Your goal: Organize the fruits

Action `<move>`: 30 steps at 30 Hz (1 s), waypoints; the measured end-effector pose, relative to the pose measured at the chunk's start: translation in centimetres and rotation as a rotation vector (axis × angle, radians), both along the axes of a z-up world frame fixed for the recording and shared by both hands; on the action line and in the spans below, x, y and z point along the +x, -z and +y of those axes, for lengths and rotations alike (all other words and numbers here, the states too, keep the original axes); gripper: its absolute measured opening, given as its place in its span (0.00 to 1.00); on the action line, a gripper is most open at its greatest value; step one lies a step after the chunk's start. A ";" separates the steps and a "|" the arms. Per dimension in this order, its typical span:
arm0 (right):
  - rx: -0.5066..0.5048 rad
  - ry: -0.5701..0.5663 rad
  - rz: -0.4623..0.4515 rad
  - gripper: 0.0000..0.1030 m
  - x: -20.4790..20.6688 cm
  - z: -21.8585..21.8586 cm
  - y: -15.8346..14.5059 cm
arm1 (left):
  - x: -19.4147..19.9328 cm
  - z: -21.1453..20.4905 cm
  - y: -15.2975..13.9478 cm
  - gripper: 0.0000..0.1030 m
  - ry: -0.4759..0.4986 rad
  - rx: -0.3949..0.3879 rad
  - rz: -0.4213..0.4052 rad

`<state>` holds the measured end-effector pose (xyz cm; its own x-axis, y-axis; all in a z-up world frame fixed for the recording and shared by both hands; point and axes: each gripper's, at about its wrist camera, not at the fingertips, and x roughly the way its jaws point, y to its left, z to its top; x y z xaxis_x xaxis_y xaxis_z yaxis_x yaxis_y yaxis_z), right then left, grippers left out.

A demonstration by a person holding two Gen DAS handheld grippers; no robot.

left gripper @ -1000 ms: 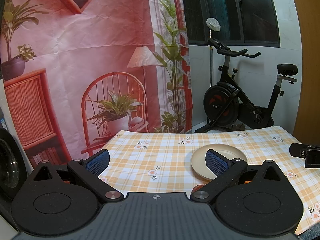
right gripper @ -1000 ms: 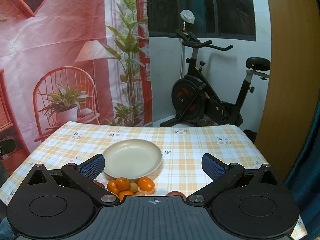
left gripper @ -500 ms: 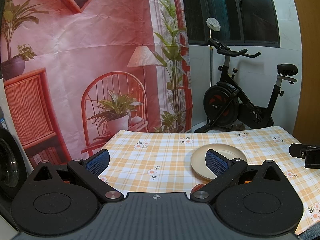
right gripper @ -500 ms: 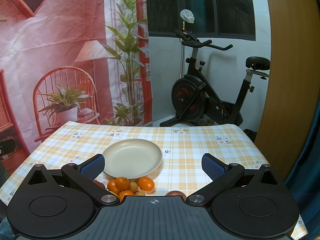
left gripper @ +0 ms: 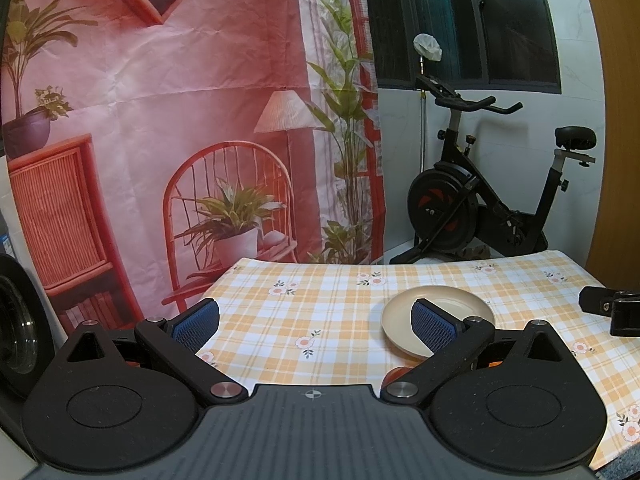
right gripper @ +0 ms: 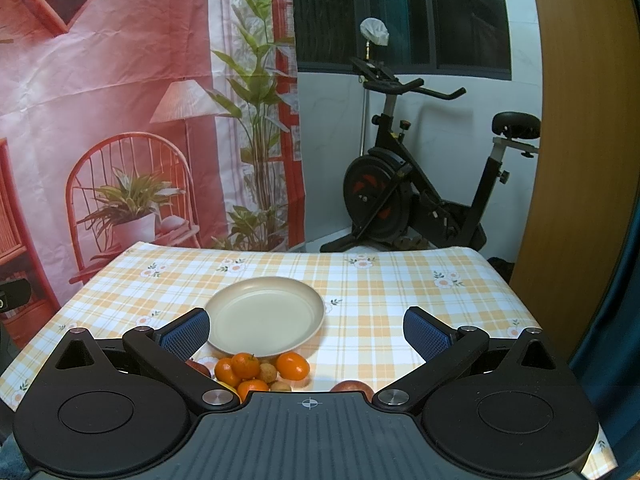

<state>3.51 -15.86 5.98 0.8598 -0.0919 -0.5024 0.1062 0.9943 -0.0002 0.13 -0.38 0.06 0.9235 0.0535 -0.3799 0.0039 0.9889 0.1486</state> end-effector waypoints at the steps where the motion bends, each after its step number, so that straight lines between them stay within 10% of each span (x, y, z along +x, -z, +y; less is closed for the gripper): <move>1: -0.002 0.000 -0.006 1.00 0.0 -0.2 0.1 | 0.1 0.0 0.1 1.00 -0.005 -0.001 0.003; 30: 0.113 0.002 -0.074 1.00 4.0 -3.2 7.9 | 4.9 0.3 5.6 0.82 0.062 -0.111 0.009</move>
<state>7.49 -19.08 -1.96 0.8949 -0.0402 -0.4444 0.1037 0.9874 0.1196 5.05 -0.10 -5.52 0.9204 -0.0467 -0.3882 0.0667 0.9970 0.0383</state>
